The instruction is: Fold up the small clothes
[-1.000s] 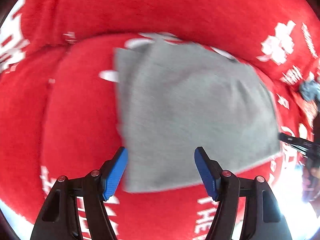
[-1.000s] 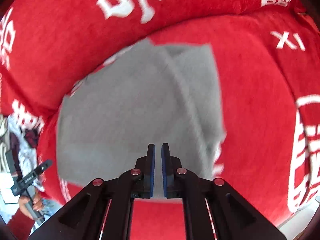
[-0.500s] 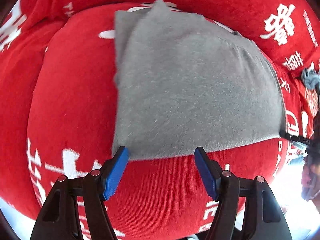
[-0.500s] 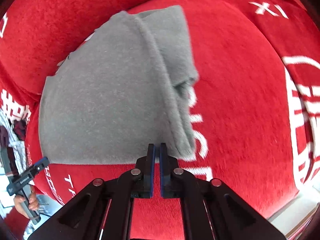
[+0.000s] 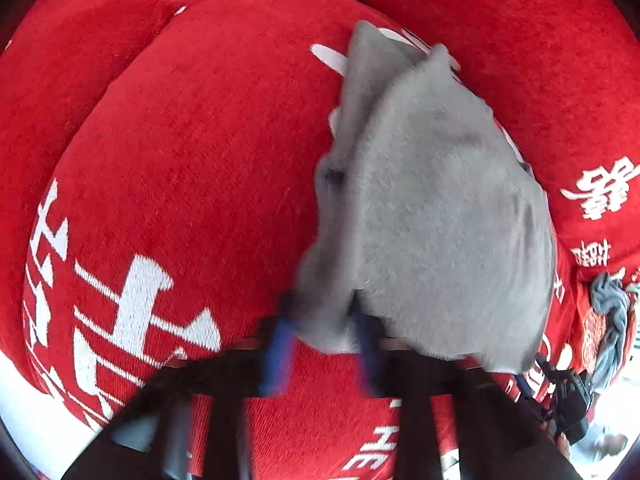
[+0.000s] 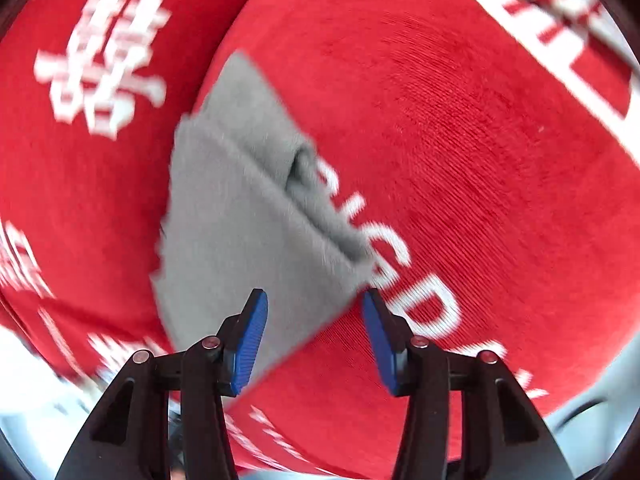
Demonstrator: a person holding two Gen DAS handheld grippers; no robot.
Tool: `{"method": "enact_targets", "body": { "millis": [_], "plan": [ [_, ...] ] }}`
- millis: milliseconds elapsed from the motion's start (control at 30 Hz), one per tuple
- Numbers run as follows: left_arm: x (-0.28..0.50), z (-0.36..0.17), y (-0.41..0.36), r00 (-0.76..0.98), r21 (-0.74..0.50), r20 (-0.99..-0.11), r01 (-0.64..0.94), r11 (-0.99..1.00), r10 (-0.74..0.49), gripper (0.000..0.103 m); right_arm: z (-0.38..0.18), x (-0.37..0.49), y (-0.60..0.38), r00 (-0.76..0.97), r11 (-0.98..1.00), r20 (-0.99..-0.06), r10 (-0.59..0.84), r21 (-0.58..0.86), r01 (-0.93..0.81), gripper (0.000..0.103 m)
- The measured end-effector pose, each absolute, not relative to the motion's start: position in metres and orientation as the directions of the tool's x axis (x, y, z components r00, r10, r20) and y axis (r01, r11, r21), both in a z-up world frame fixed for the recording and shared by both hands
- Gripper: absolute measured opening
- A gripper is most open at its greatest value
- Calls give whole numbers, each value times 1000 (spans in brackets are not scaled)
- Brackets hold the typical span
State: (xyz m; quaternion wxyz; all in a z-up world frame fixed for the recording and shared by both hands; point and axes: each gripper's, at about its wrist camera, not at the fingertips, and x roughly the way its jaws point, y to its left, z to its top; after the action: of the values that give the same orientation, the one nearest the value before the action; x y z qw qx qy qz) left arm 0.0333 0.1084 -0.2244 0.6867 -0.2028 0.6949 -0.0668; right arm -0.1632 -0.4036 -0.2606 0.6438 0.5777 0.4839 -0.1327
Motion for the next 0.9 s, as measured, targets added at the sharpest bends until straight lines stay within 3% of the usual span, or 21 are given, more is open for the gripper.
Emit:
{"method": "enact_targets", "body": {
  "millis": [33, 233, 367, 767, 900],
  "plan": [
    [33, -221, 107, 33, -359, -933, -180, 916, -360, 21, -261, -159, -405, 466, 314, -796, 385, 588, 745, 7],
    [26, -207, 101, 81, -300, -952, -61, 952, -295, 20, -221, -143, -399, 402, 568, -855, 328, 519, 639, 8],
    [19, -224, 118, 65, -297, -954, -99, 950, -292, 20, -249, -153, -403, 336, 592, -886, 321, 464, 659, 8],
    [7, -203, 139, 46, -201, -979, -58, 978, -199, 21, -230, -175, -391, 227, 663, -941, 251, 338, 668, 9],
    [4, -193, 142, 36, -181, -983, -21, 983, -180, 21, -220, -176, -373, 216, 684, -943, 254, 333, 649, 14]
  ]
}}
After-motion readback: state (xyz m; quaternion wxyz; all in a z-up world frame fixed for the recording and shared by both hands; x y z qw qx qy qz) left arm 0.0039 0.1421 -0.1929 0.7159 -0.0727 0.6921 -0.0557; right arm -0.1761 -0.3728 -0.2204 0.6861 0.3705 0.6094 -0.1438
